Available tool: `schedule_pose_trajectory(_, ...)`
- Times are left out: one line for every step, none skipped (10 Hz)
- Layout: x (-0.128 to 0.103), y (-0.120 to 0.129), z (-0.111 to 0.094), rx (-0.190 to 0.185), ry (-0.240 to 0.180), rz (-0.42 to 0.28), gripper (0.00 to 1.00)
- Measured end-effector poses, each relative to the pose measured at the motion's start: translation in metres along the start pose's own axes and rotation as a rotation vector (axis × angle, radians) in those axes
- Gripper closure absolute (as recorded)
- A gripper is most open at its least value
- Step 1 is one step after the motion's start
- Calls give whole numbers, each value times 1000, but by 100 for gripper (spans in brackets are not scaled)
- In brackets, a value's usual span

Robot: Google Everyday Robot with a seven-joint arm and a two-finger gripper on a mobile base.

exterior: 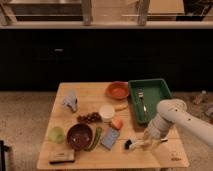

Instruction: Place brush in table surface

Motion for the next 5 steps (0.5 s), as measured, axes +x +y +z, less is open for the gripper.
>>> schedule_pose_trajectory(1, -1, -1, 9, -2, 10, 20)
schedule_pose_trajectory(3, -1, -3, 17, -4, 28, 20)
schedule_pose_trajectory(7, -2, -7, 31, -11, 58, 20)
schedule_pose_trajectory(11, -4, -12, 52, -21, 88, 20)
schedule_pose_trajectory(18, -3, -18, 74, -39, 121, 20)
